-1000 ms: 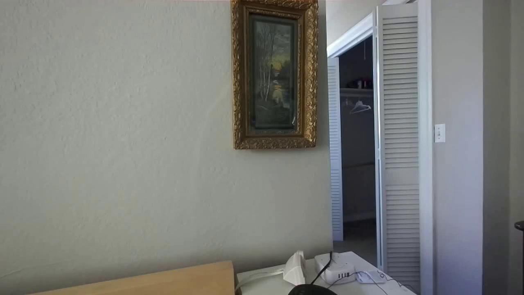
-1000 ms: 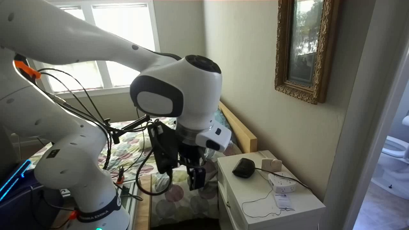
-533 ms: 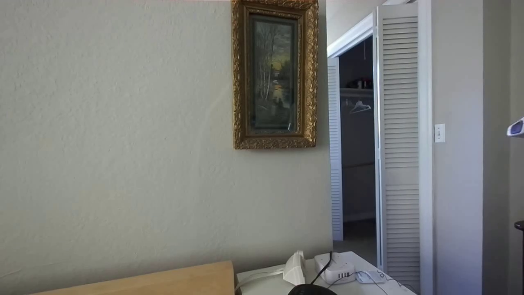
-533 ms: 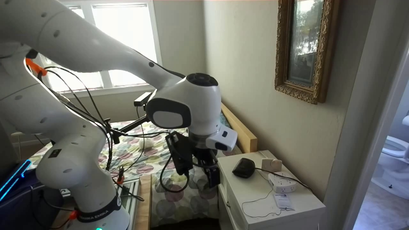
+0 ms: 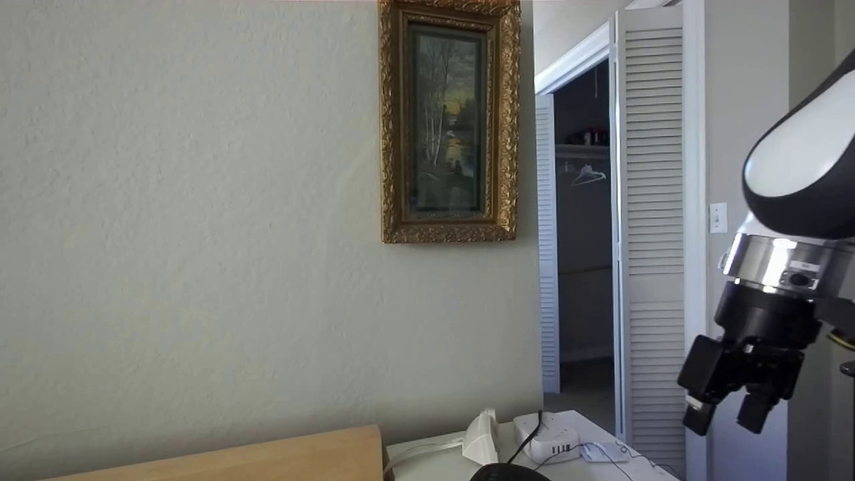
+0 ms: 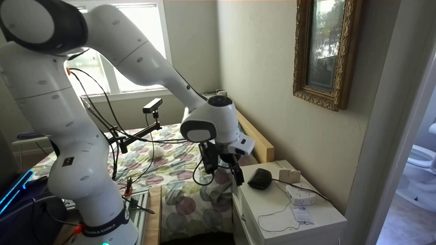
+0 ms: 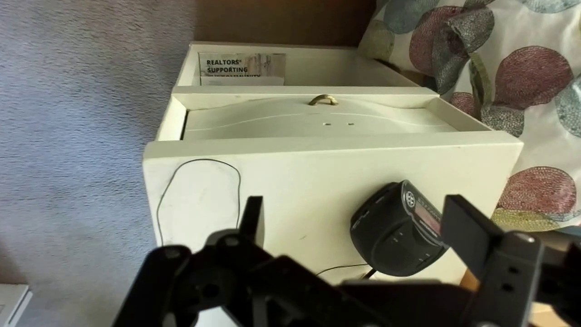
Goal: Press the left white object
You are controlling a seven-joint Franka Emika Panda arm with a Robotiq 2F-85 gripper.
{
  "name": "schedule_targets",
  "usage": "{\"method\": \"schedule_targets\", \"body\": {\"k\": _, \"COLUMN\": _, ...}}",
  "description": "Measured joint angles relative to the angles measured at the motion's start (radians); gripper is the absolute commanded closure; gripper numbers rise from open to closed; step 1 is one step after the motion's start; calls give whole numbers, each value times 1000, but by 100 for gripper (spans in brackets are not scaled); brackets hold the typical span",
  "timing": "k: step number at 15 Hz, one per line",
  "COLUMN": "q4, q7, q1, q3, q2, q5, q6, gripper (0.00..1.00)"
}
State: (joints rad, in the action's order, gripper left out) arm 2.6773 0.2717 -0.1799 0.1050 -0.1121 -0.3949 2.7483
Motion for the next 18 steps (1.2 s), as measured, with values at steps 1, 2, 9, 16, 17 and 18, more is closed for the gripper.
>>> {"method": "schedule_targets", "body": {"k": 1, "q4": -30, "q7": -27, "q1": -3, "q3": -23, "q2": 40, "q5": -18, "q6": 20, "gripper": 0}}
{"method": "schedule_targets", "body": {"k": 2, "q4": -64, "q7": -61, "q1": -2, "q3": -44, "q2": 82, "q5": -31, "q6": 49, "gripper": 0}}
{"method": "schedule_targets", "body": {"k": 9, "q4": -329, "q7": -289, "q1": -7, "q3": -68, "q2": 357, "q5": -36, "q6": 208, "gripper": 0}}
{"method": "schedule_targets", "body": {"k": 16, "q4": -554, "q7": -500, "q1": -2, "q3": -136, "q2": 565, "q5": 20, "q6": 237, "gripper": 0}}
{"method": "schedule_targets", "body": {"k": 17, "q4": -585, "q7": -514, "q1": 5, "q3": -155, "q2": 592, "q5": 19, "q6": 242, "gripper": 0}}
{"method": "schedule_targets", "body": {"k": 18, "q4": -615, "q7": -521, "q1": 15, "q3": -176, "q2": 617, "q5": 17, "q6": 245, "gripper": 0}}
